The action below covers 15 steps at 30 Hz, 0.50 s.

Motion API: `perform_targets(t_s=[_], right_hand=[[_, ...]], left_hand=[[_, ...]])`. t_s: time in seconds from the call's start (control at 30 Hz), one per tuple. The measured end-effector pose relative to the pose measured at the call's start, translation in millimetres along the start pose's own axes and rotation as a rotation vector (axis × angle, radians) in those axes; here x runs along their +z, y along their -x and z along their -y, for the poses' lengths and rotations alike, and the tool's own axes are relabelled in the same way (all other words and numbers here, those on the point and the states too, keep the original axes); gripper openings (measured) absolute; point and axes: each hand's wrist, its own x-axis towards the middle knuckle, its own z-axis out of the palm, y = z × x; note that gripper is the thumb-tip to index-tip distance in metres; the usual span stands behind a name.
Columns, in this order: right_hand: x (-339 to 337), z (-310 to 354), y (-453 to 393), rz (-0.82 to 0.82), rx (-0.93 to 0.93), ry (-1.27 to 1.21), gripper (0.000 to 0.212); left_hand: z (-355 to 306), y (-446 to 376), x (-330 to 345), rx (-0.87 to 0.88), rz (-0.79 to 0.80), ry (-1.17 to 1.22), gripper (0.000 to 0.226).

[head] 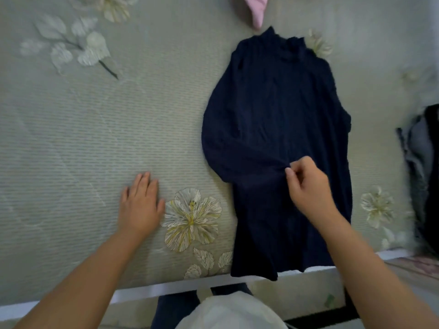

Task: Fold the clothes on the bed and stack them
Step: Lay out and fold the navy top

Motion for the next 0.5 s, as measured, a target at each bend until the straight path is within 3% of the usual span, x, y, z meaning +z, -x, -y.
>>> perform_targets(t_s=[0.13,0.37,0.5], right_hand=[[-39.9,-42.4,-11.5,-0.05,-0.168,0.148,0.008],[-9.4,-125.8,-56.9,0.156,0.242,0.302,0.046],[5.9,-150.8,-88.8,0.298,0.308,0.305,0.045]], left_hand=[[-35.7,-29.9,-27.4,0.085,-0.015,0.004,0.044],[-150.5,-130.8,-62.6,0.425,-0.143,-0.05,0.037],[-197.4,-195.1,-71.1,0.511,-0.058,-0.312,0.046]])
